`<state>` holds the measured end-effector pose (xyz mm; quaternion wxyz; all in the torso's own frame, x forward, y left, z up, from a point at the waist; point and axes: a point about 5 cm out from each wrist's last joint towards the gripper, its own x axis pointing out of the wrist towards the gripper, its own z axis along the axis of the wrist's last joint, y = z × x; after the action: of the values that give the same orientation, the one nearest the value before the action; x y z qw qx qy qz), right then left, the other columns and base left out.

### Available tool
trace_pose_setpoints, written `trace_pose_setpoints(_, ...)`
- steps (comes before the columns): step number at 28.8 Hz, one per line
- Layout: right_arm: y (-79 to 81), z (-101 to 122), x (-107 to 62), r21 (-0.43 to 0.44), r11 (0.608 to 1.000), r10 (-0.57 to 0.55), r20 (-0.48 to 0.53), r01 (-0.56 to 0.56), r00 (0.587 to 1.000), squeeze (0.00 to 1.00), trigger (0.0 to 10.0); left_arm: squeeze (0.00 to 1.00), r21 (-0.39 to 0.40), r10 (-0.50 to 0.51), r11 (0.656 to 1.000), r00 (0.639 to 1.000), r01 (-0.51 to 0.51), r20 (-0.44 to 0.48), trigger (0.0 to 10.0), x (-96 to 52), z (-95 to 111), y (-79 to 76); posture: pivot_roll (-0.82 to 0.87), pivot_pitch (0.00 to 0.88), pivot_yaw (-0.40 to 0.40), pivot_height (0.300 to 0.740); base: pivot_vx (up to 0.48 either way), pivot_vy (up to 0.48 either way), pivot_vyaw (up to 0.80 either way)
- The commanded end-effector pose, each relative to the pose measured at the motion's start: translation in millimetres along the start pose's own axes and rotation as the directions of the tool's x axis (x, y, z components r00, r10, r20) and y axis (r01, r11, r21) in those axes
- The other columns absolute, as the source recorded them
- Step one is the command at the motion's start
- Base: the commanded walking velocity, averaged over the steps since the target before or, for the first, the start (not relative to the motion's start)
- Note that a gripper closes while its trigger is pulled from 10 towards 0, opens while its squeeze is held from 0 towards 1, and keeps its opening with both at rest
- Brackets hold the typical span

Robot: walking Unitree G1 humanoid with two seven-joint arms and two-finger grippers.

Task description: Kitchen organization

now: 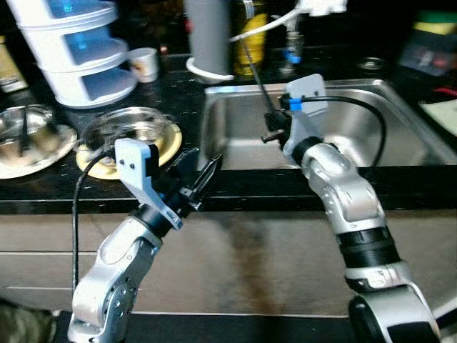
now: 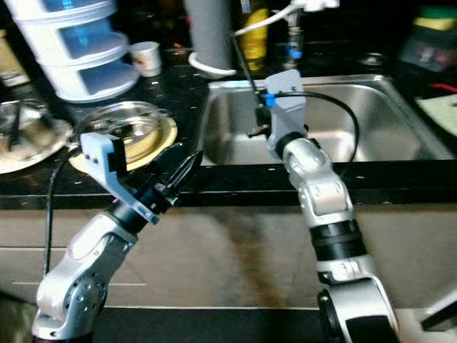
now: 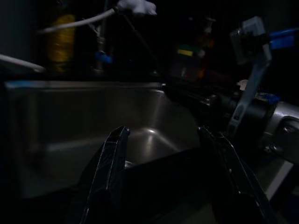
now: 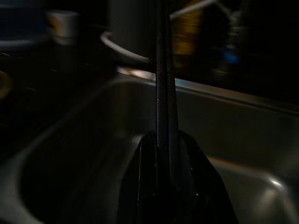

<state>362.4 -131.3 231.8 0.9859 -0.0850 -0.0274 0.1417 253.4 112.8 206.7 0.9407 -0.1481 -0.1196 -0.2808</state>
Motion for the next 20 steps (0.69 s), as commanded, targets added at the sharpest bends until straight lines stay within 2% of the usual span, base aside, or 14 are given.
trace_pose_setpoints(1,7.6,0.7,2.8,-0.032,0.999,0.015,0.002,-0.015,1.000,0.00,10.0,0.00,0.013,0.005,1.000,1.000,-0.005,-0.004,10.0,-2.0,-2.0,3.0,0.03,0.000,-0.012,0.740,0.000,0.000,0.00)
trace_pose_setpoints(8,8.1,-4.6,4.1,-0.088,0.996,-0.011,-0.040,0.008,0.999,0.00,10.0,0.00,0.009,-0.006,1.000,1.000,0.006,-0.009,10.0,-2.3,-3.3,-0.7,0.03,0.000,-0.011,0.740,0.000,0.000,0.00)
trace_pose_setpoints(13,15.9,-9.7,10.8,-0.091,0.996,-0.035,-0.127,0.023,0.991,0.00,10.0,0.00,0.002,-0.003,1.000,0.999,0.003,-0.036,10.0,-1.9,-7.5,0.8,0.03,0.000,-0.011,0.740,0.000,0.000,0.00)
trace_pose_setpoints(17,28.3,-11.5,21.4,-0.191,0.980,-0.089,-0.186,0.053,0.979,0.00,10.0,0.00,0.059,-0.005,0.998,0.998,0.009,-0.069,10.0,-1.0,-11.6,3.8,0.03,0.000,-0.012,0.740,0.000,0.000,0.00)
trace_pose_setpoints(20,31.7,-10.8,24.7,-0.204,0.977,-0.108,-0.188,0.069,0.976,0.00,10.0,0.00,0.070,0.002,0.998,0.998,0.003,-0.068,10.0,-0.5,-11.2,5.0,0.03,0.000,-0.013,0.740,0.000,0.000,0.00)
